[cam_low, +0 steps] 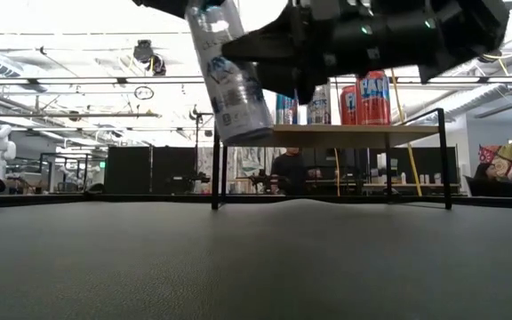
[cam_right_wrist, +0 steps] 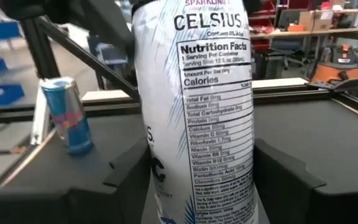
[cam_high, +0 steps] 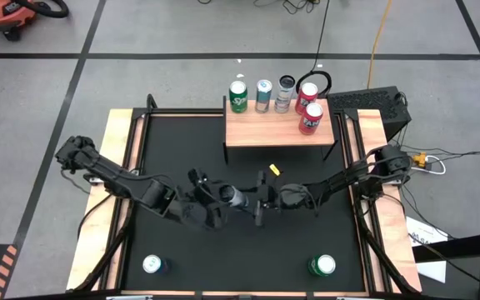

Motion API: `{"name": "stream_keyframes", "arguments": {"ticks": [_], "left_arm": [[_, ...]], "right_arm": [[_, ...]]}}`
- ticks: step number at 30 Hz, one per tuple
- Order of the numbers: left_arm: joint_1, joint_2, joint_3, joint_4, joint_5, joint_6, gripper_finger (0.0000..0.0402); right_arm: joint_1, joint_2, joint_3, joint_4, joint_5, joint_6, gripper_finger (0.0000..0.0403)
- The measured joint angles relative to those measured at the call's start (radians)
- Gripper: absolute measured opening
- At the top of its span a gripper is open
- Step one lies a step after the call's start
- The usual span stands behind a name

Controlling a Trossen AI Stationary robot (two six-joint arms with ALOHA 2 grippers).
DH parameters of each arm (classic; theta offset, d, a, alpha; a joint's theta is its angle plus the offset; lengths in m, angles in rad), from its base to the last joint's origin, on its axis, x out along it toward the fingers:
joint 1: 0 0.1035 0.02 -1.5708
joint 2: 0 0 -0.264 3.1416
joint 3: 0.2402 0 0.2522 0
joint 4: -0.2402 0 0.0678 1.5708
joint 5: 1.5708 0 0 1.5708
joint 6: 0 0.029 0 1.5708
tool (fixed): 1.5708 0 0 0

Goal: Place canned beverage on shelf
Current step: Put the white-blue soda can on the shelf aligned with the other white-blue soda can

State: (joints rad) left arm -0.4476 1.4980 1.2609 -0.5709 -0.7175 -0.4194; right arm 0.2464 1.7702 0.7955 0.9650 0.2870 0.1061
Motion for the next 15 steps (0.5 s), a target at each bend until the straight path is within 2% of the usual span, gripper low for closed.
{"name": "stream_keyframes", "arguments": {"ticks": [6, 8, 10, 12, 15], "left_arm": [[-0.051, -0.018, -0.04, -0.006, -0.134, -0.029, 0.0374], [-0.057, -0.018, -0.073, 0.039, -0.176, -0.039, 0.0384], [-0.057, -0.018, -0.127, 0.172, -0.187, 0.001, 0.0389], [-0.054, -0.017, -0.19, 0.364, -0.184, 0.103, 0.0391], [-0.04, -0.017, -0.284, 0.711, -0.091, 0.285, 0.0391]], "right_arm": [[-0.018, 0.003, -0.148, 0.315, -0.054, 0.037, 0.023], [-0.019, 0.0, -0.182, 0.42, -0.06, 0.038, 0.0231], [-0.019, -0.001, -0.202, 0.466, -0.062, 0.028, 0.0231], [-0.019, 0.0, -0.207, 0.459, -0.066, 0.013, 0.0231], [-0.019, 0.0, -0.207, 0.445, -0.082, -0.008, 0.0232]]}}
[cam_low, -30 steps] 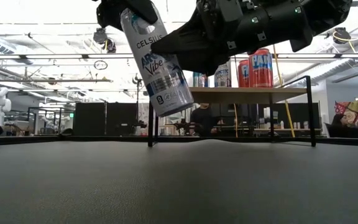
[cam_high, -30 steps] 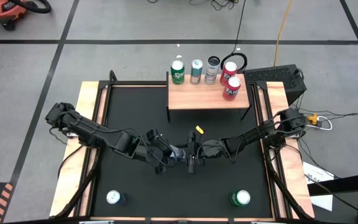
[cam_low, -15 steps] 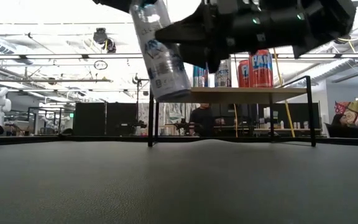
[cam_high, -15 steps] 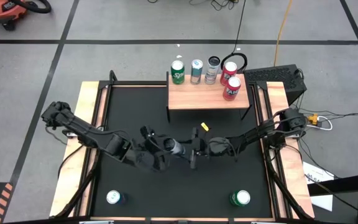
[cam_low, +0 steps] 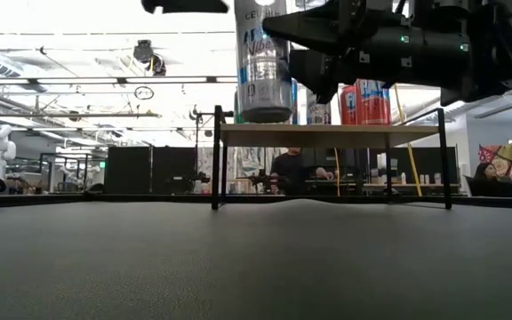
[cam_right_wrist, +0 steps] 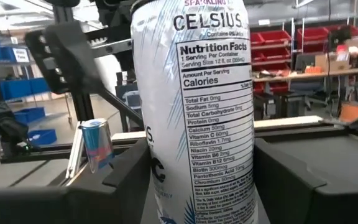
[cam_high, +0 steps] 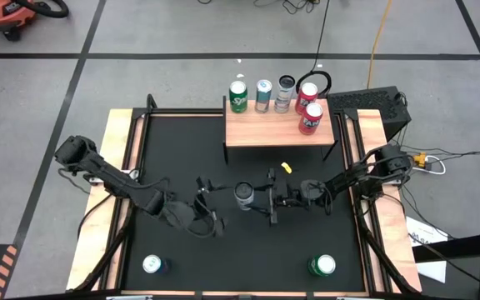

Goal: Place canned beverage on shelf
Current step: Put the white-blue soda can on the shelf aligned with the other white-blue soda can

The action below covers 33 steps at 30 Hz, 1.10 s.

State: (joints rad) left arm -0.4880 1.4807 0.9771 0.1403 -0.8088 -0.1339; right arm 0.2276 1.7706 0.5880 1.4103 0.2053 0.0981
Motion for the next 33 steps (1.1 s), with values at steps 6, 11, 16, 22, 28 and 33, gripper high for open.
{"name": "stream_keyframes", "arguments": {"ticks": [6, 11, 16, 22, 28, 33], "left_arm": [[0.073, 0.001, -0.113, 0.323, 0.168, 0.09, 0.0391], [0.111, 0.022, -0.119, 0.352, 0.219, 0.089, 0.038], [0.138, 0.038, -0.119, 0.384, 0.257, 0.089, 0.032], [0.156, 0.039, -0.119, 0.408, 0.267, 0.104, 0.0226], [0.22, 0.04, -0.119, 0.423, 0.263, 0.117, 0.0209], [0.31, 0.04, -0.118, 0.435, 0.298, 0.126, 0.0228]], "right_arm": [[0.013, 0.0, 0.0, 0.015, 0.0, -0.072, 0.0232], [0.017, 0.0, 0.0, 0.019, 0.0, -0.089, 0.0232], [0.016, -0.001, 0.0, 0.023, 0.003, -0.097, 0.0232], [0.015, -0.003, 0.001, 0.018, 0.032, -0.087, 0.0238], [0.023, -0.101, -0.021, -0.137, 0.201, -0.133, 0.0278], [0.041, -0.3, -0.025, -0.489, 0.305, -0.067, 0.0305]]}}
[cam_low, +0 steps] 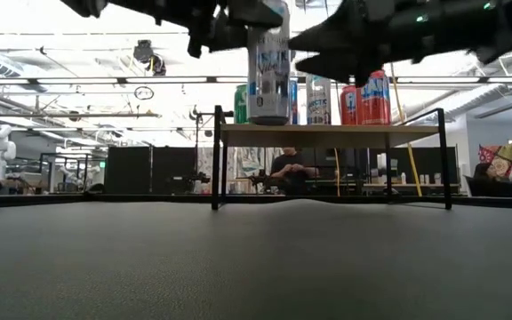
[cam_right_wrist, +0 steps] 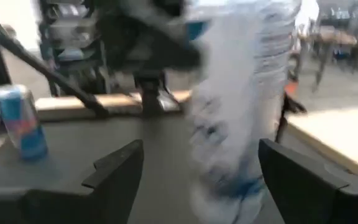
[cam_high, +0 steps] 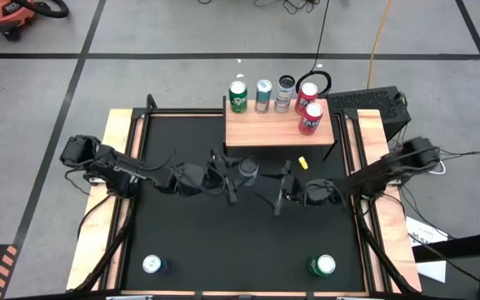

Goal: Place canned beverage on shelf
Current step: Put the white-blue soda can on the shelf aligned with the other white-blue soda can

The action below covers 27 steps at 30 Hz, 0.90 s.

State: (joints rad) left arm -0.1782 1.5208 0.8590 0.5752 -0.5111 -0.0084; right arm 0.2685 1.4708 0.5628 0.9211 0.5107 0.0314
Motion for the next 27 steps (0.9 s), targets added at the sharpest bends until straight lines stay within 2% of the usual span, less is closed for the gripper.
{"name": "stream_keyframes", "arguments": {"ticks": [5, 10, 17, 24, 27], "left_arm": [[0.125, -0.001, 0.006, 0.058, 0.113, 0.022, 0.023], [0.236, -0.002, 0.06, 0.033, 0.274, 0.027, 0.0231], [0.354, -0.003, 0.164, -0.023, 0.368, 0.097, 0.0232], [0.426, -0.003, 0.189, -0.066, 0.433, 0.094, 0.0232], [0.452, 0.011, 0.189, -0.068, 0.434, 0.093, 0.0232]], "right_arm": [[0.013, -0.15, 0.0, -0.294, 0.122, 0.096, 0.0306], [0.021, -0.241, -0.001, -0.459, 0.14, 0.17, 0.0296], [0.061, -0.273, -0.001, -0.5, 0.148, 0.219, 0.0283], [0.113, -0.284, -0.001, -0.518, 0.276, 0.223, 0.0274], [0.116, -0.306, 0.004, -0.515, 0.277, 0.215, 0.027]]}}
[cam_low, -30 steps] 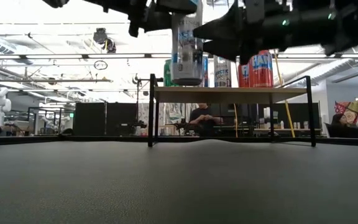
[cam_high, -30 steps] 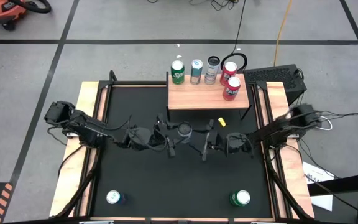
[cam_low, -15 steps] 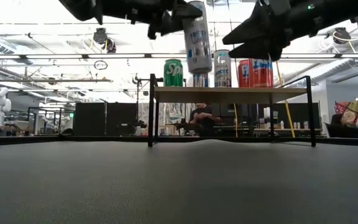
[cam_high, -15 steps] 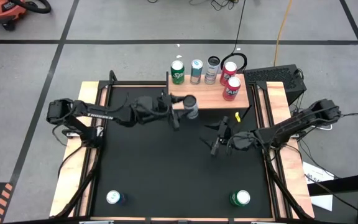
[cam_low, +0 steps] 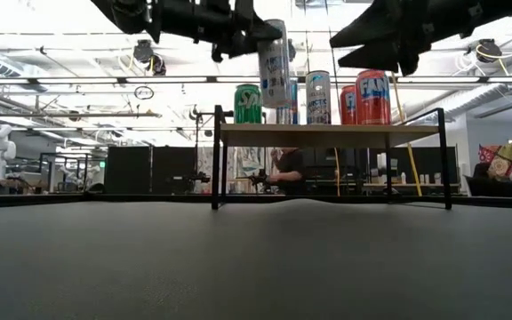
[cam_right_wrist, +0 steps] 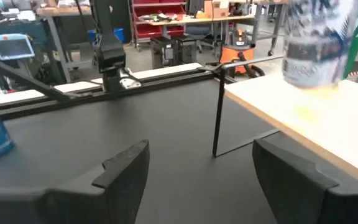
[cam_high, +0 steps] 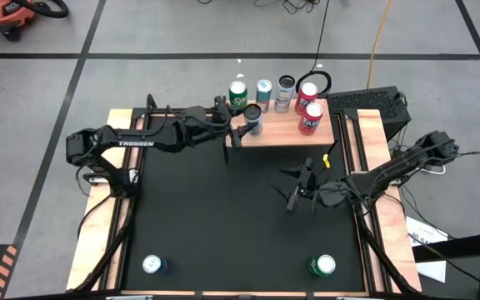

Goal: Place canned beverage on shelf
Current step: Put the white-blue soda can on the shelf aligned with the other white-blue soda can

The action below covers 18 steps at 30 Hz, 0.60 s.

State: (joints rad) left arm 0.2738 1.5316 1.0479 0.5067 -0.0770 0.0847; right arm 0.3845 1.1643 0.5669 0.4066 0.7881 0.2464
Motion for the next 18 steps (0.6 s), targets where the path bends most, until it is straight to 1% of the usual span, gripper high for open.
{"name": "stream_keyframes", "arguments": {"ticks": [4, 10, 13, 16, 18], "left_arm": [[0.025, 0.044, 0.004, 0.005, -0.001, -0.001, 0.0232], [0.044, 0.125, 0.041, 0.015, 0.016, -0.029, 0.0232], [0.043, 0.142, 0.054, 0.009, 0.017, -0.03, 0.0232], [0.043, 0.146, 0.057, 0.004, 0.019, -0.03, 0.0232], [0.043, 0.147, 0.057, 0.007, 0.02, -0.03, 0.0232]], "right_arm": [[-0.001, -0.024, 0.015, 0.001, -0.001, -0.023, 0.0264], [-0.002, -0.044, 0.034, -0.005, -0.001, -0.09, 0.0255], [-0.021, -0.05, 0.073, -0.014, 0.025, -0.15, 0.0249], [-0.061, -0.055, 0.161, -0.129, 0.027, -0.185, 0.0238], [-0.093, -0.056, 0.233, -0.254, 0.025, -0.187, 0.0227]]}}
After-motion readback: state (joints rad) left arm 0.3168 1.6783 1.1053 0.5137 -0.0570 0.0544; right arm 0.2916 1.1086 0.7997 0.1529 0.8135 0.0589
